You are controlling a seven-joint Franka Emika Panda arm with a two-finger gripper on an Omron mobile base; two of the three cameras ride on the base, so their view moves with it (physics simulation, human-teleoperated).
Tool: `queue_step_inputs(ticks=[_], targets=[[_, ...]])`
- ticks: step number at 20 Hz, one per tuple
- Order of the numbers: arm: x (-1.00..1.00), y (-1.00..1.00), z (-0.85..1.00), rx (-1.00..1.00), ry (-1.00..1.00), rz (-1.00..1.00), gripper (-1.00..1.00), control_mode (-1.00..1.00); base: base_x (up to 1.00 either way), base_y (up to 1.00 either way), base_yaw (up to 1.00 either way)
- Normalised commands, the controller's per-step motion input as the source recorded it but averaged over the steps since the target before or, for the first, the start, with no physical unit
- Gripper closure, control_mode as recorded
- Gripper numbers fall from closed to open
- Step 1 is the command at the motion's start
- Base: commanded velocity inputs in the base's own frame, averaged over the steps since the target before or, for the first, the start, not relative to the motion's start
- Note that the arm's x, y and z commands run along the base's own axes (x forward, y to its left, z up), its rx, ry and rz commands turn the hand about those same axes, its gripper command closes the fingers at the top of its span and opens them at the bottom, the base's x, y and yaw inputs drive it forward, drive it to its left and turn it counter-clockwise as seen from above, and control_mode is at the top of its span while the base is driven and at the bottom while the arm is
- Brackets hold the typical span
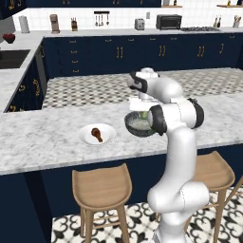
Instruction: Pick the chicken drumstick and corn from their plates and place them in the bowl. Then put the bowl in the fridge.
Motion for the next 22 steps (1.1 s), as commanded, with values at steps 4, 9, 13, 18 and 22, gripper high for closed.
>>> queue_step_inputs(ticks=[4,9,13,18,22], targets=[[0.77,0.00,-0.57,0.00,0.05,0.00,1.00,-1.00,0.00,0.00,0.00],[0.44,0.00,-0.73,0.00,0.00,0.00,1.00,-1.00,0.00,0.00,0.00],[-0.25,0.00,-0.49,0.00,-0.01,0.00,1.00,-1.00,0.00,0.00,0.00],[-0.87,0.03,-0.17,0.00,-0.07,0.00,-1.00,-1.00,0.00,0.00,0.00],[-1.00,0.00,0.00,0.00,-0.22,-0.04,-1.00,-1.00,0.00,0.00,0.00]])
